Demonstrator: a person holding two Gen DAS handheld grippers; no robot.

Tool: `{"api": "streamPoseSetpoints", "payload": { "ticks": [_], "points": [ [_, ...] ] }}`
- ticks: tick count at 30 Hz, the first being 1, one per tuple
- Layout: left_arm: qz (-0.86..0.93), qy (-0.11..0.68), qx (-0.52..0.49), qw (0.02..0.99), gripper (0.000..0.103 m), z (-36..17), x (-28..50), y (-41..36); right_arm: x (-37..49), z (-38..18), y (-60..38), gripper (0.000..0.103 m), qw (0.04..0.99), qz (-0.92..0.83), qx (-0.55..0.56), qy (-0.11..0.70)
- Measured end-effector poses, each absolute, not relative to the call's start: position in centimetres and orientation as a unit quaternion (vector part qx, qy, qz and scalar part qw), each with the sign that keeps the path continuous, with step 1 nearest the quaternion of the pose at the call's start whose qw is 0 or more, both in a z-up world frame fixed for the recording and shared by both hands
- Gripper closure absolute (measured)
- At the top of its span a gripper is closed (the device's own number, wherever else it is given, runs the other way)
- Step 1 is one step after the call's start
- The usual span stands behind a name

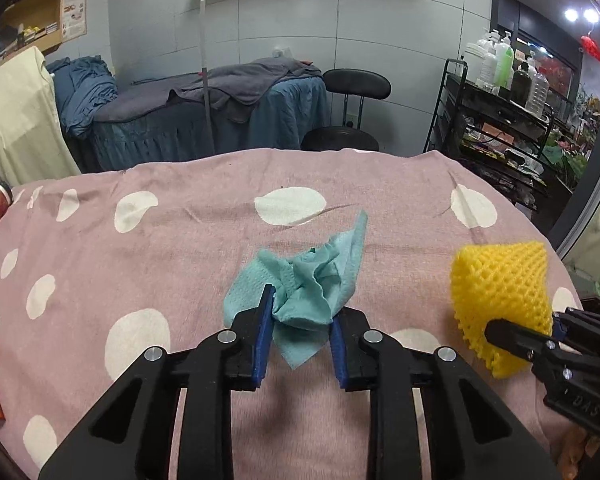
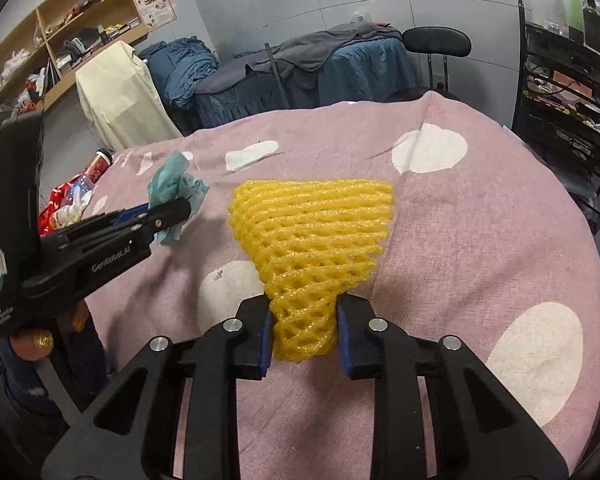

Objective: Collect trash
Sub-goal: 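Carry the yellow net over the bin and release it with the right gripper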

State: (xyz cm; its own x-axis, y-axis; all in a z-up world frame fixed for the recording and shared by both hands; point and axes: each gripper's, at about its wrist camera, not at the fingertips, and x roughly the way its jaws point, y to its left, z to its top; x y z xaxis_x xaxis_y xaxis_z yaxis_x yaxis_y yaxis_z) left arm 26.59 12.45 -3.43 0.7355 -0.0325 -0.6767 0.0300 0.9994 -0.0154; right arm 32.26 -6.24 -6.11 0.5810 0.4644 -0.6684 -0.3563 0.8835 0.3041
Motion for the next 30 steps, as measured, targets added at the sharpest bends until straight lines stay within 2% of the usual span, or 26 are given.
{"api": "streamPoseSetpoints", "payload": {
  "ticks": [7, 15, 30],
  "points": [
    [-0.013, 0.337, -0.010, 0.941, 0.078, -2.0, 21.0, 11.5, 29.5, -4.1, -8.7, 0.077, 0.890, 0.238, 0.090, 0.378],
    [-0.031, 0.343, -0.031, 0.938, 0.078, -2.1, 17.6, 9.5, 24.8, -3.1, -12.8, 0.077, 0.906, 0.215, 0.083, 0.356],
    [-0.131, 0.337, -0.014, 0.932, 0.078, -1.9, 13.3, 1.3, 18.3, -3.9, -23.6, 0.077, 0.921, 0.123, 0.148, 0.339]
  ]
}}
